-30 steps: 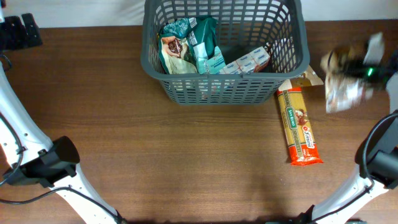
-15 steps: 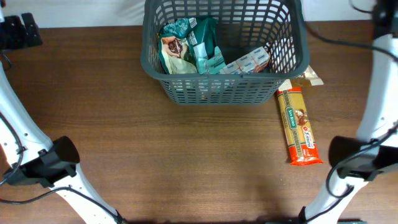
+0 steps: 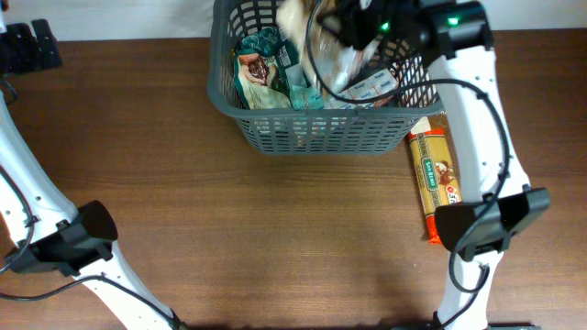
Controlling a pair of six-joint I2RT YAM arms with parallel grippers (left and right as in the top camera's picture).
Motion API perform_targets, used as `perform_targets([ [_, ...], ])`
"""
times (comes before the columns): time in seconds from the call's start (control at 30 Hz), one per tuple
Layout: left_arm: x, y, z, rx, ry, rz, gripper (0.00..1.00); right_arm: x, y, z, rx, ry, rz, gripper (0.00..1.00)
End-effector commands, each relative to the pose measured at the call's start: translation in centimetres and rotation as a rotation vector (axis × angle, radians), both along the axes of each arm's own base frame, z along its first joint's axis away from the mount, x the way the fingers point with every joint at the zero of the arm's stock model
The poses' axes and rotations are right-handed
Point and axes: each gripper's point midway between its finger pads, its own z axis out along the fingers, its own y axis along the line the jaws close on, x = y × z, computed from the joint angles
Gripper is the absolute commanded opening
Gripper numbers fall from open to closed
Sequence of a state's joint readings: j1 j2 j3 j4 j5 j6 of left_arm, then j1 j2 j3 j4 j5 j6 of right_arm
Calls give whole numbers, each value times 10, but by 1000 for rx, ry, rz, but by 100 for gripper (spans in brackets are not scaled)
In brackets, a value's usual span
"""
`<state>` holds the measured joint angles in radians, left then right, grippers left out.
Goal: Pack container
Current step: 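Lower the rice bag into the grey basket and open the right gripper, then withdraw the right gripper and move it over the spaghetti pack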
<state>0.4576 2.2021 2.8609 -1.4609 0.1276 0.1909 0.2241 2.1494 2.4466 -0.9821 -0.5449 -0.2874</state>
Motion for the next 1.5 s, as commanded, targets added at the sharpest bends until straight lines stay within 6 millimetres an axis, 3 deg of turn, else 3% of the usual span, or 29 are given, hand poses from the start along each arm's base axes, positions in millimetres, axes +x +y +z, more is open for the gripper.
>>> perform_targets([
  [0.0,1,1,-5,0,10,-13,99,2,-20,-20,-140,4,-50,99],
  [0.13,1,1,-5,0,10,-13,99,9,-56,-23,-259,7,-189,99],
  [0.23,1,1,-5,0,11,-13,99,16,-85,12,-296,-84,-309,99],
  [0.4,1,1,-5,0,11,-13,99,15,-153,79,-238,-182,-606,99],
  [0.53,1,1,-5,1,10,-13,99,4,-193,108,-105,-175,-700,99],
  [0.6,1,1,-5,1,11,-13,99,-2,-216,109,-68,-142,-749,99],
  [0.8,1,1,-5,1,11,-14,99,-44,-295,55,-92,146,-948,99],
  [1.0,1,1,-5,1,10,-14,99,-111,-355,6,-121,464,-1103,99],
  [1.07,1,1,-5,1,11,-13,99,-121,-361,-6,-88,535,-1110,99],
  [1.2,2,1,-9,-4,21,-14,99,-121,-348,-27,-13,635,-1048,99],
  [1.33,2,2,-23,-10,63,-29,99,-133,-351,-72,-131,772,-1011,99],
  [1.47,4,3,-43,-28,111,-36,99,-167,-363,-132,-295,977,-969,99],
])
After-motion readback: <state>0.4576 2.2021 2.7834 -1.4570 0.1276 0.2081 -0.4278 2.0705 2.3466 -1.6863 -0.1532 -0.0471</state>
